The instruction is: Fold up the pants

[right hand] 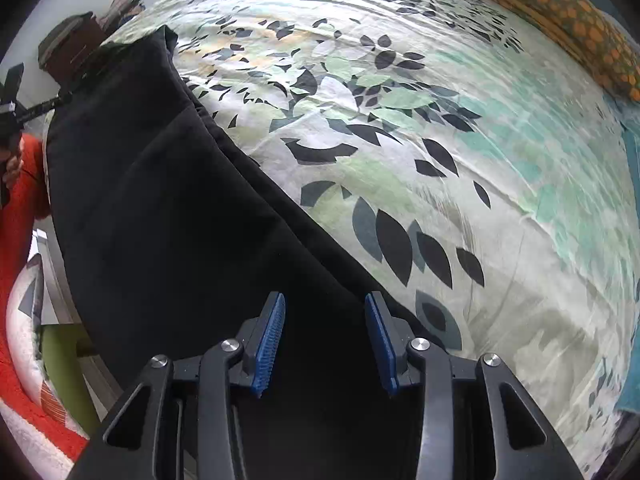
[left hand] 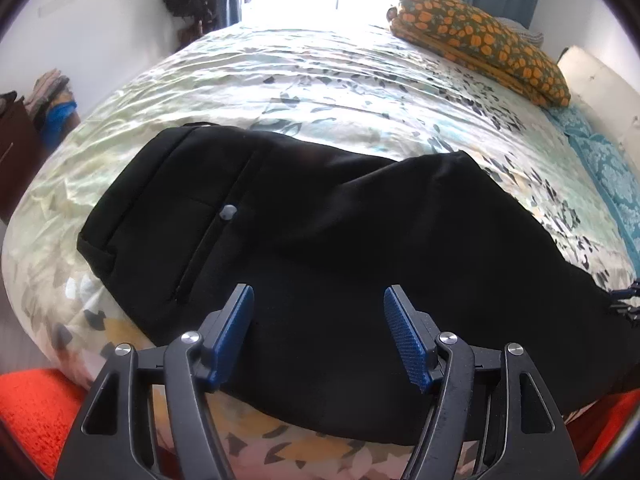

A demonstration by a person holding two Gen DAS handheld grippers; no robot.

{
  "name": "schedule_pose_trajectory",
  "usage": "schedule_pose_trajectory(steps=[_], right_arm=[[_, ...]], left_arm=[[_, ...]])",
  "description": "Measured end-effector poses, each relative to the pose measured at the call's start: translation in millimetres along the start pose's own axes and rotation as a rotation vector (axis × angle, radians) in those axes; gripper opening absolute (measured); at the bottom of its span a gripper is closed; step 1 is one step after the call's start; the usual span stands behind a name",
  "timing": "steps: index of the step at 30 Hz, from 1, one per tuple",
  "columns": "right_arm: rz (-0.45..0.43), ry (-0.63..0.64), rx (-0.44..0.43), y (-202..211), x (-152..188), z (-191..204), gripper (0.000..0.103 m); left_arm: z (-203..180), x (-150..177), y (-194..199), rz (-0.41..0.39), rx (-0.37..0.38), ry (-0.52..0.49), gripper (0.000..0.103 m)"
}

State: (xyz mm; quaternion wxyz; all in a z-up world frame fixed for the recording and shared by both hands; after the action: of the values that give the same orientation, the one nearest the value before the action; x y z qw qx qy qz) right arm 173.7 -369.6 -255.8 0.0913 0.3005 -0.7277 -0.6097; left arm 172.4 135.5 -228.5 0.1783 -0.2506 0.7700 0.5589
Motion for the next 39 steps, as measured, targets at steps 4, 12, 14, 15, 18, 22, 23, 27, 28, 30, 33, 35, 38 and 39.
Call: schedule_pose_trajectory(steps=[4, 12, 14, 15, 18, 22, 23, 27, 28, 30, 33, 35, 38, 39], right_arm=[[0.056, 0.086, 0.032, -12, -8, 2, 0.017], [0.062, 0.208, 0.113, -5, -9, 6, 0.003], [0.056, 0.2, 0.152, -7, -11, 5, 0.002], [0.053, 0.191, 0.171, -8, -12, 4, 0.002], [0.043, 0.157, 0.215, -14, -13, 2, 0.002], [0.01, 0.087, 0.241, -9, -12, -2, 0.003], [-0.013, 0.064, 0.248, -4, -12, -4, 0.012], [-0.091, -0.169, 0.175, 29, 1, -27, 0.076], [-0.118, -0.265, 0.14, 41, 9, -36, 0.076], [-0.141, -0.46, 0.046, 57, 31, -48, 0.076], [-0.078, -0.656, -0.093, 48, 75, -47, 0.076], [0.026, -0.718, -0.035, 28, 111, -54, 0.076], [0.025, -1.052, -0.074, 22, 157, -96, 0.058], [0.006, -1.097, 0.006, 32, 165, -108, 0.066]], left_arm=[[8, 1, 0, 0.001, 0.001, 0.024, 0.07], [8, 1, -2, 0.001, 0.0, 0.022, 0.07], [8, 0, -2, 0.0, 0.002, 0.022, 0.07], [8, 0, -2, 0.0, 0.002, 0.023, 0.07], [8, 0, 0, -0.003, -0.003, 0.024, 0.07], [7, -1, 2, -0.008, -0.003, 0.019, 0.07], [4, -2, 2, -0.011, -0.001, 0.01, 0.07], [-14, -7, -4, -0.009, 0.032, -0.087, 0.07], [-18, -8, -10, 0.005, 0.034, -0.121, 0.07], [-19, -9, -28, 0.051, -0.011, -0.186, 0.07], [3, -13, -43, 0.047, -0.111, -0.175, 0.071], [8, -19, -43, 0.039, -0.126, -0.139, 0.067], [7, -21, -40, 0.037, -0.143, -0.126, 0.066], [7, -20, -37, 0.032, -0.137, -0.109, 0.066]])
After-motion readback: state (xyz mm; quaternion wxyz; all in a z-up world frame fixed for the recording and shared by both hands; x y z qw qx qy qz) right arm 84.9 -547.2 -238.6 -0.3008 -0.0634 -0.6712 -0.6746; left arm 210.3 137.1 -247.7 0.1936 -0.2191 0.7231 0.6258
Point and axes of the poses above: each gripper's, at about its wrist camera, not at the fingertips, and y roughly against the way its jaws point, z to its left, x to its underside, the point moved 7 cm from there along -y, roughly the way its jaws point, and after that the axes turned 15 degrees about x, right-handed, at the moved point
